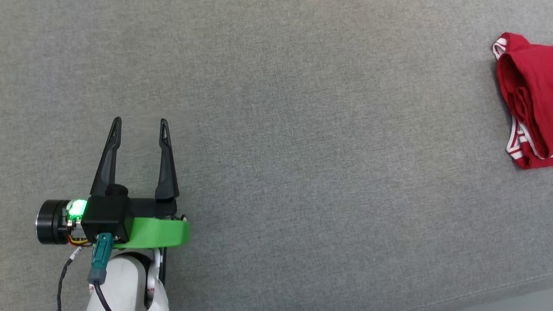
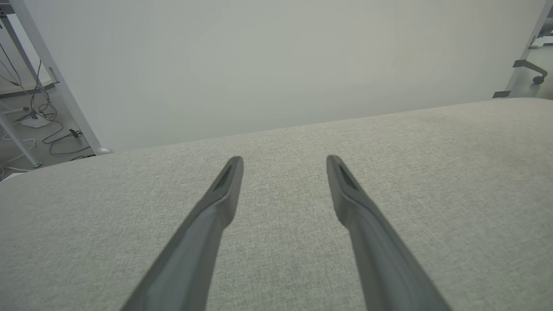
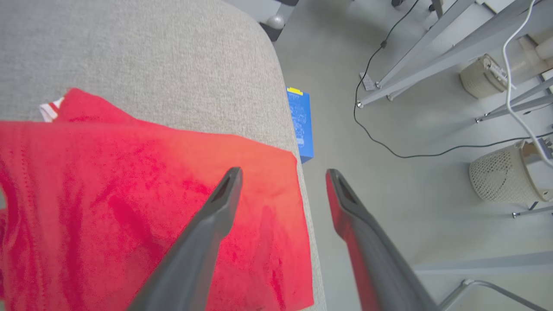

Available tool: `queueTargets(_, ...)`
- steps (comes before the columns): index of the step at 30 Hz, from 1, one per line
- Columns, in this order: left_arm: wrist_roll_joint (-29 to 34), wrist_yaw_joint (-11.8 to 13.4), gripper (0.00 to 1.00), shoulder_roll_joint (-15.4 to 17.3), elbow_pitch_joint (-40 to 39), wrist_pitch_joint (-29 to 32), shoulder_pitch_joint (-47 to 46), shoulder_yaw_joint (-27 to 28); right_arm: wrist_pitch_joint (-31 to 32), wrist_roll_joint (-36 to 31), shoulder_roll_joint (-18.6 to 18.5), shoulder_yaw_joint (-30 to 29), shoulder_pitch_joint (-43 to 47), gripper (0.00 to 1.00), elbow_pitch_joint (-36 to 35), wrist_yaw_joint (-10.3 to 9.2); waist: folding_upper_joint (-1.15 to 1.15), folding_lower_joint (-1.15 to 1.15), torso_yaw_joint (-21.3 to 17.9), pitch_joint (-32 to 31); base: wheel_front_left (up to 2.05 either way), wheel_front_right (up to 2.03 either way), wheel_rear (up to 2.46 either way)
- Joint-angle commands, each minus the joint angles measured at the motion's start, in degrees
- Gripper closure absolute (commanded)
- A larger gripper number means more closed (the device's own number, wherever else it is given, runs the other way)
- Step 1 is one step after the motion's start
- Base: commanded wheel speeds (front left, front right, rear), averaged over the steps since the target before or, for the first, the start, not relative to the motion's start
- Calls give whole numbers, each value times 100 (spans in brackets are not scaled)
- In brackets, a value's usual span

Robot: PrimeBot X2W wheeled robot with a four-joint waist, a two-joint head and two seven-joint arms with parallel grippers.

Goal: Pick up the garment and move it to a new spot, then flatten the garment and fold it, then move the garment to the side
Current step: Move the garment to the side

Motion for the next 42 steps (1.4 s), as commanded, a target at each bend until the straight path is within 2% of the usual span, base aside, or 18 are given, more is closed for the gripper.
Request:
queueTargets(1, -59, 55, 0, -16, 26, -33, 46, 6, -325, -154, -20, -39, -114, 0, -53, -6, 0, -1, 105, -303, 0, 0, 0)
queueTargets(6, -165, 98, 0, -75, 105, -33, 304, 27, -1439, -620, 145, -330, 0, 0, -371, -6, 0, -1, 220, -755, 0, 0, 0)
queueTargets(11, -244, 128, 0, -131, 144, -33, 547, 44, -1633, -1336, 526, -1191, 320, 0, -1230, -6, 0, -1, 360, -1099, 0, 0, 0)
queueTargets(13, -268, 137, 0, -161, 179, -33, 613, 31, -1636, -1698, 847, -1783, 704, 0, -1985, -6, 0, -1, 474, -1248, 0, 0, 0)
queueTargets(17, -302, 118, 0, -196, 280, -33, 705, 5, -1638, -2200, 1587, -2551, 1657, 0, -3300, -6, 0, -1, 711, -1520, 0, 0, 0)
queueTargets(23, -316, 76, 0, -237, 458, -33, 767, -58, -1639, -2481, 2541, -3061, 2907, 0, -4624, -6, 0, -1, 1113, -1839, 0, 0, 0)
queueTargets(27, -342, 50, 0, -261, 572, -33, 828, -79, -1639, -2453, 3019, -2995, 3642, 0, -4918, -6, 0, -1, 1301, -2033, 0, 0, 0)
queueTargets(33, -375, 26, 0, -289, 709, -33, 986, -97, -1639, -2261, 3510, -2715, 4550, 0, -4849, -6, 0, -1, 1471, -2305, 0, 0, 0)
queueTargets(42, -460, -6, 0, -324, 796, -33, 1262, -121, -1640, -2139, 3891, -2814, 5564, 0, -4930, -6, 0, -1, 1567, -2592, 0, 0, 0)
